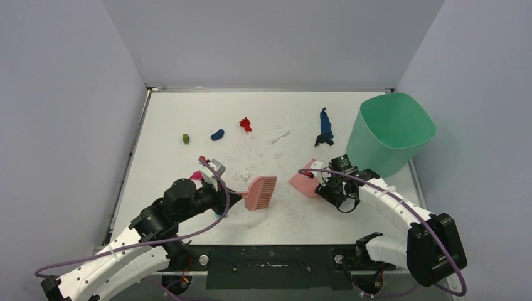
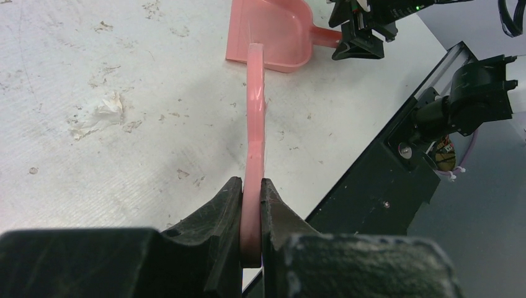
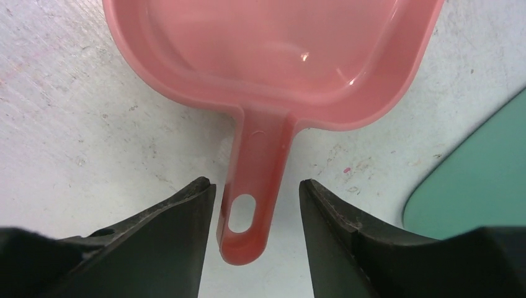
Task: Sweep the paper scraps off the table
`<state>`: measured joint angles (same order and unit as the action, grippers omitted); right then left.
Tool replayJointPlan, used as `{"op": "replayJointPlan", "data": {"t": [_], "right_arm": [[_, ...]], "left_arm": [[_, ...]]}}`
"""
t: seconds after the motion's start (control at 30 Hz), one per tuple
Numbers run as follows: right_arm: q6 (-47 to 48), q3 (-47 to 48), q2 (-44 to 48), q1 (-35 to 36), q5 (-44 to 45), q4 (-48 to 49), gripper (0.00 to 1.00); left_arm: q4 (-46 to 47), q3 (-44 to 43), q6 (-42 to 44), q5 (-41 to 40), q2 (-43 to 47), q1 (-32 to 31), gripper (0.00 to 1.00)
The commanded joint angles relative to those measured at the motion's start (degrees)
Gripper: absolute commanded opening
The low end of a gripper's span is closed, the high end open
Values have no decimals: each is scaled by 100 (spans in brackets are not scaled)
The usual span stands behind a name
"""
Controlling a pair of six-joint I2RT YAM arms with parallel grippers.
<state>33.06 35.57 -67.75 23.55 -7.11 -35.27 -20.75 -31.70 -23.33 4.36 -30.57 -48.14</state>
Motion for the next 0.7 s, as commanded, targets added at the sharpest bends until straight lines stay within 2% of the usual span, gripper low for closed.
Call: {"op": "replayJointPlan", "data": {"t": [0.0,0.27,0.37,0.47,0.5,0.6,0.67], "right_arm": [[-32,204,147,-233,-304,-33,53],[193,261,-97,-964,-756,-325,49],[395,298,-135,-1388,-1037,-490,41],[542,318,-50,-1607,-1248,-604,38],[570,319,1,-1632,-1325,-627,38],[659,305,224,-1643,-1598,-646,48],[714,293,279,-1643,-1669,-631,47]], "left_arm": [[220,-178,-27,9,-9,34,0],[173,-187,-44,-8,82,24,0],[166,-174,-53,-37,197,22,0],[194,-151,-57,-94,284,28,0],[194,-152,-57,-110,277,24,0],[194,-165,-49,-63,178,27,0],[203,-174,-49,-35,105,25,0]]}}
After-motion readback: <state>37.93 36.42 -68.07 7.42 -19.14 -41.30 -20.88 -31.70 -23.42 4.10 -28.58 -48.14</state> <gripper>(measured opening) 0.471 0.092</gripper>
